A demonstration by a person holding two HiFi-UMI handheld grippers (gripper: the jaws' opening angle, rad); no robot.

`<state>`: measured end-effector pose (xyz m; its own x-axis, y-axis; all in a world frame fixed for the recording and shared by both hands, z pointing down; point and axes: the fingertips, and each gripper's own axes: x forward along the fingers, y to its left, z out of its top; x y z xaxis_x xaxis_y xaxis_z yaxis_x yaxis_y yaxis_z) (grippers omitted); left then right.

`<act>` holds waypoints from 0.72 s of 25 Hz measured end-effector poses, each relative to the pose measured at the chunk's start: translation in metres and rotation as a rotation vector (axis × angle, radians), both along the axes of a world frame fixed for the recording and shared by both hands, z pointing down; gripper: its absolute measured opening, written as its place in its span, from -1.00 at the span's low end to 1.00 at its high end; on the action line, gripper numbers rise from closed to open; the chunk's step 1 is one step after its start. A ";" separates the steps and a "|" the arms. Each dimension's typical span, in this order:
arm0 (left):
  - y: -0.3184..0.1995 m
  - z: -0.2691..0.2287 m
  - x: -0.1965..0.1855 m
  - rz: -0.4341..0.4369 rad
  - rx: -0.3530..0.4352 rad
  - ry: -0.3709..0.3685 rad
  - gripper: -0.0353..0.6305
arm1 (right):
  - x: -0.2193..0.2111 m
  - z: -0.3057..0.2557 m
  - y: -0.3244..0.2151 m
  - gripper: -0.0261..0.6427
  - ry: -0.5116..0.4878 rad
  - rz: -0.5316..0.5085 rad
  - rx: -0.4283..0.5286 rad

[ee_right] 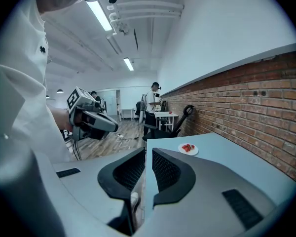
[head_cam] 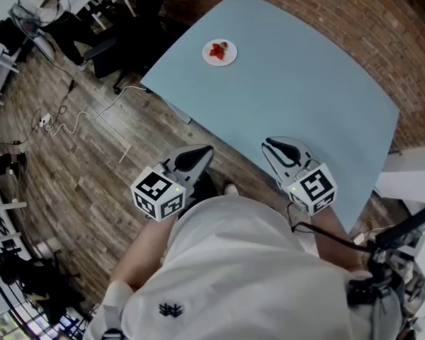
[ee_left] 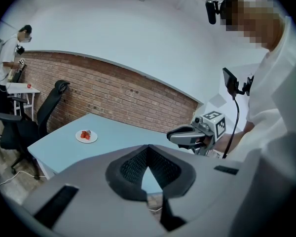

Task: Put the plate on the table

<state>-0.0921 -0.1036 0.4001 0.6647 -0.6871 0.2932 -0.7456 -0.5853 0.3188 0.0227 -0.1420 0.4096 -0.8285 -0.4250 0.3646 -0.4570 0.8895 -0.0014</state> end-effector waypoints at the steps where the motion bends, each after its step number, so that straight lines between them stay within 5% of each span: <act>1: 0.002 0.000 0.000 0.002 -0.001 0.000 -0.89 | -0.002 -0.001 0.000 -0.76 0.000 -0.006 0.003; 18: 0.018 0.007 0.008 0.005 -0.017 0.006 -0.89 | 0.004 -0.001 0.015 -0.82 0.023 -0.036 0.049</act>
